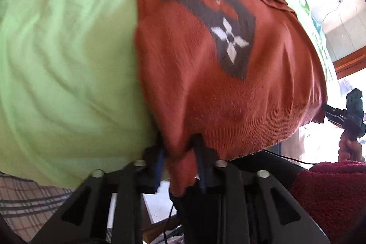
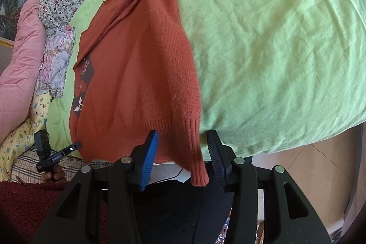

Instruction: Fold small clothes

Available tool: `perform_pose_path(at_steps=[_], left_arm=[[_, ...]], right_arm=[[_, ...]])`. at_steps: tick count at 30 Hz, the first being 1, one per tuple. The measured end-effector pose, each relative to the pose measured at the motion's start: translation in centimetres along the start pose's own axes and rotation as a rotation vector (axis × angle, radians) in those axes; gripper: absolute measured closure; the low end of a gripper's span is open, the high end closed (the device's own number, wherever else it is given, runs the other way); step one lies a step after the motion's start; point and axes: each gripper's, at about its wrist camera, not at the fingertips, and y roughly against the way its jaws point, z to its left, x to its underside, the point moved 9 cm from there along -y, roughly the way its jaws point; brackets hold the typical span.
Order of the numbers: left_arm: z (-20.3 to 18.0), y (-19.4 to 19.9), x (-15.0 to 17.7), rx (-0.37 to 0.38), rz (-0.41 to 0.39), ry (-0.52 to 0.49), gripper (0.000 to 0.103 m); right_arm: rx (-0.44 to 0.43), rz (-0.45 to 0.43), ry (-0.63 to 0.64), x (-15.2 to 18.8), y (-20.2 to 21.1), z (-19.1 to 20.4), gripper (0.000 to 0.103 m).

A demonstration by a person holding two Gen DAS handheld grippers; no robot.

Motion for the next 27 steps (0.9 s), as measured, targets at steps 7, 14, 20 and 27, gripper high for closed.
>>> perform_pose_path(at_steps=[7,14,20,27], left_arm=[[-2.6,1.8,-0.9,0.053,-0.081,-0.081,0.098],[-3.5,6.5,-3.2,0.184,-0.186,0.019,0.098],[-2.9,10.7,-8.7,0.223,-0.324,0.094,0.098],[-2.9,12.6,-18.2,0.219,-0.427,0.059,0.099]], right_arm=[[-0.045,-0.073,-0.031,-0.2,3.1,-0.5,0.097],[-0.205,-0.099,-0.003,-1.4,7.4,2.3,0.098],[-0.303,-0.148,0.023,-5.3,8.9,5.7,0.098],[-0.300,-0.235,0.059,-14.1,8.8,8.2,0.098]])
